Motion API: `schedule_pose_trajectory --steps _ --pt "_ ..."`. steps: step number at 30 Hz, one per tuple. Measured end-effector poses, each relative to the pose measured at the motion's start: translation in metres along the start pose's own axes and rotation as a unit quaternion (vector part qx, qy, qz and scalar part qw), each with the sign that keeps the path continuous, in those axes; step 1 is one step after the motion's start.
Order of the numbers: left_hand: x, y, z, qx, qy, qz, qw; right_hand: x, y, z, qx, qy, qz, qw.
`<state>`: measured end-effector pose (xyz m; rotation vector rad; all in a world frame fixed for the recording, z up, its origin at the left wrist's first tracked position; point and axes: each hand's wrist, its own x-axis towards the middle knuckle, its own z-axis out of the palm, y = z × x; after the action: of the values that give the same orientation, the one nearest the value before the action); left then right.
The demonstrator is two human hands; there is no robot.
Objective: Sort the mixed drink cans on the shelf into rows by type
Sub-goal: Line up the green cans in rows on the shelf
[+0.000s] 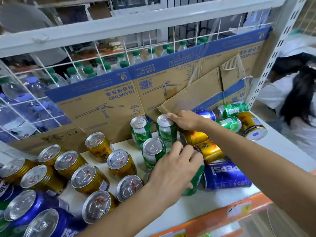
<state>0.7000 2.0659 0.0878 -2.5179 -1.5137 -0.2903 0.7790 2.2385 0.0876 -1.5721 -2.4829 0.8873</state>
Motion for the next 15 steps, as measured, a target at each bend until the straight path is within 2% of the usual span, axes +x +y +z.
schedule_pose_trajectory --steps 5,7,10,15 --pt "-0.007 -0.012 0.002 -0.034 -0.012 -0.054 0.998 -0.009 0.005 0.003 0.067 0.031 0.035 0.997" --pt "-0.007 -0.017 0.003 -0.081 -0.006 -0.055 0.995 -0.016 0.008 0.005 0.073 0.043 0.015 0.996" --pt "-0.004 -0.018 0.003 -0.154 -0.054 -0.063 0.985 -0.033 0.012 0.005 0.046 0.063 -0.029 0.997" --pt "0.008 -0.019 0.001 -0.18 -0.101 -0.053 0.977 -0.068 0.026 -0.004 0.015 0.071 -0.061 0.995"
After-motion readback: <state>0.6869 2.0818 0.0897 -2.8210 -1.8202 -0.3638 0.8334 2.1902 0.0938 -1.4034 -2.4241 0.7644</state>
